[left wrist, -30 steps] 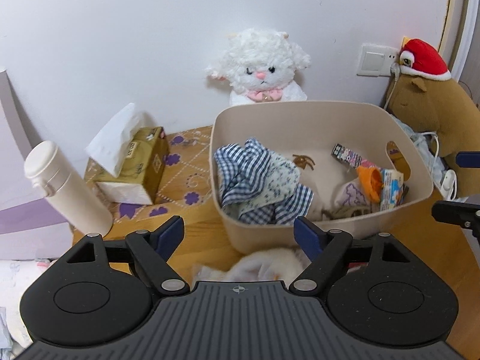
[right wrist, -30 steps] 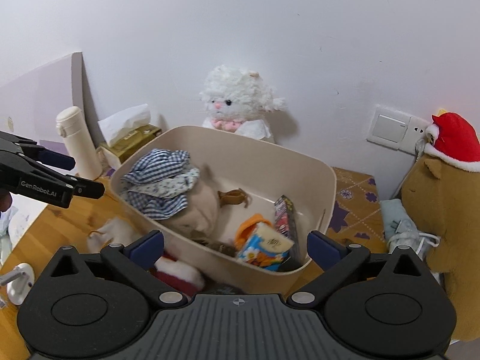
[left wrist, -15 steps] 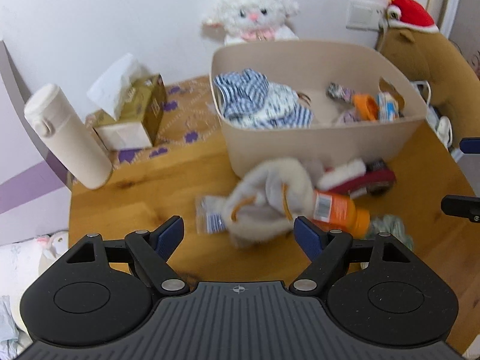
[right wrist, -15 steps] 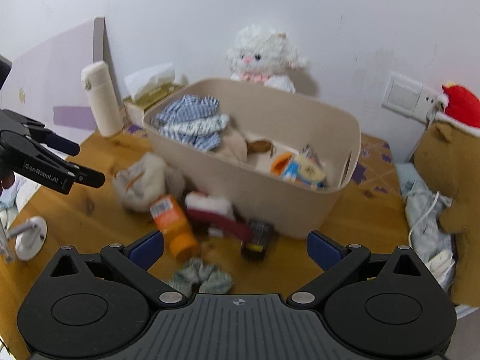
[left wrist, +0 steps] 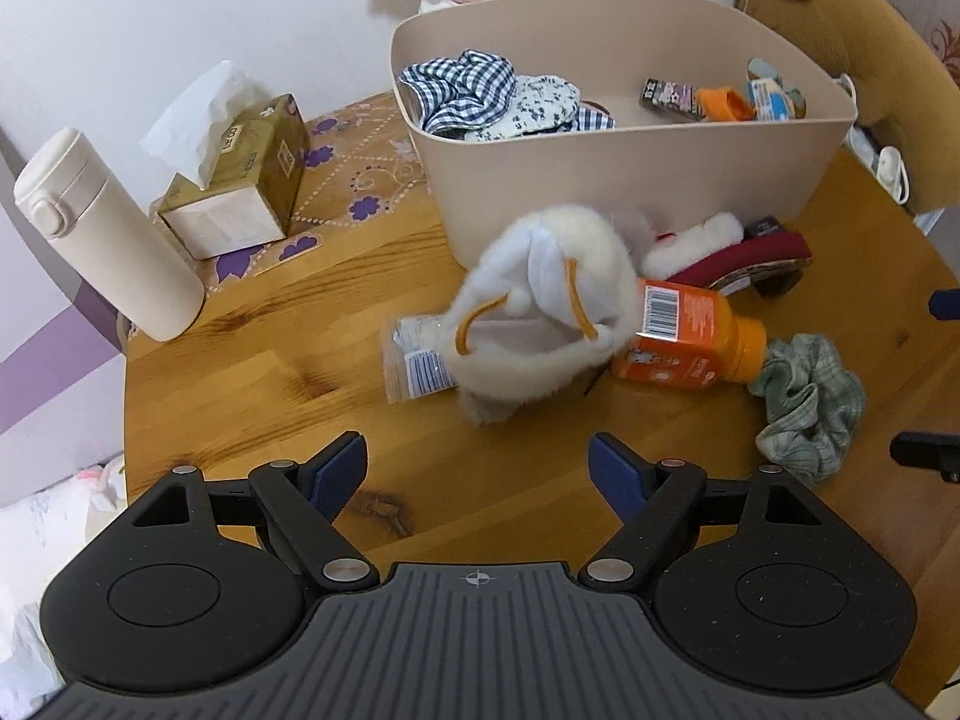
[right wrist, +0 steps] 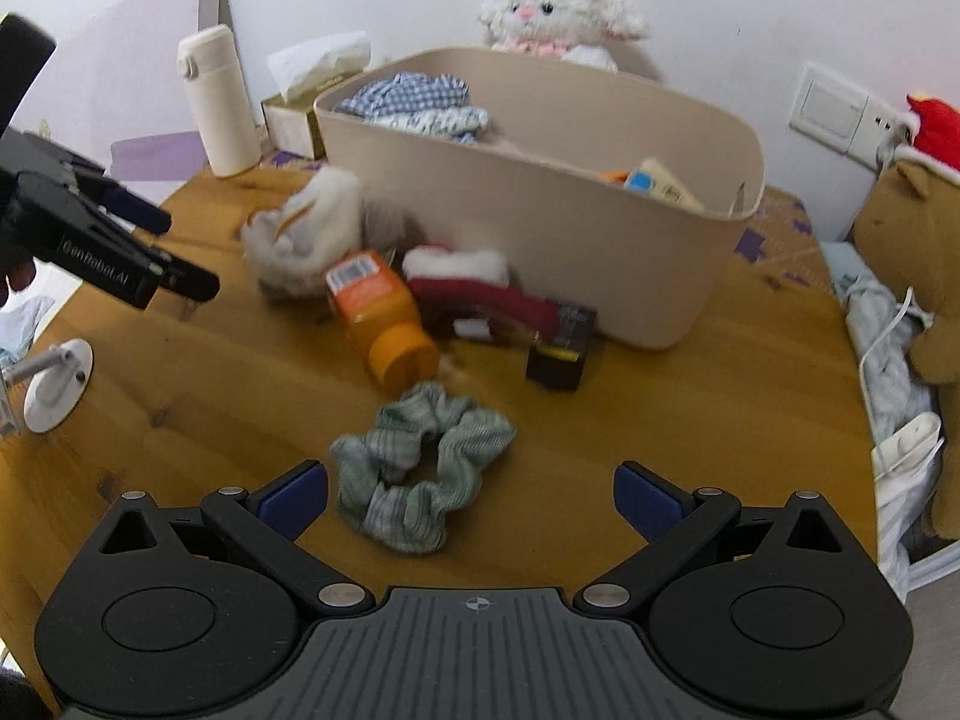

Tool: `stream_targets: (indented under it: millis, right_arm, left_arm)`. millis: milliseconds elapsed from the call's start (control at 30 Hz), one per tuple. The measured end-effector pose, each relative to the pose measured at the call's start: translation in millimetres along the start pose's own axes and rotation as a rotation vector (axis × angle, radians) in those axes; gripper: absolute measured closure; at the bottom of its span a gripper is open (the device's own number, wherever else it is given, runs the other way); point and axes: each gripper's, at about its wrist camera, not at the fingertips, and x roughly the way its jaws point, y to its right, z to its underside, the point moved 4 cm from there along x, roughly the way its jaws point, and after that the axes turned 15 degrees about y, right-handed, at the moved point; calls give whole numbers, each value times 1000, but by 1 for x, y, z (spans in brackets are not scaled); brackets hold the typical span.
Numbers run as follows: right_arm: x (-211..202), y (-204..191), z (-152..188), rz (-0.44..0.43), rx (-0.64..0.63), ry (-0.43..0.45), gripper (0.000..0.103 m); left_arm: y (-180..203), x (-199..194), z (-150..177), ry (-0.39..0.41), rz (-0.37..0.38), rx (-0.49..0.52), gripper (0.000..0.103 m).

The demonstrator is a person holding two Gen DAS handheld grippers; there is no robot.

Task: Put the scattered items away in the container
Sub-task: 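Move both grippers back toward the remaining items on the table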

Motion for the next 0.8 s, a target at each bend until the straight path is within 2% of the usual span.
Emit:
stream_targets:
  millis: [200,300,800]
  right_arm:
    - [17,-8,15,-10,8,-48,0]
    - [24,-12,19,-17,4,-61,0]
    - [60,-6,25,18,-14,-102,0]
  left_arm:
    - [7,11,0,8,12,30,21]
    - [13,12,0,2,42,27,21]
    - [61,18,-4,-41,131,-196,21]
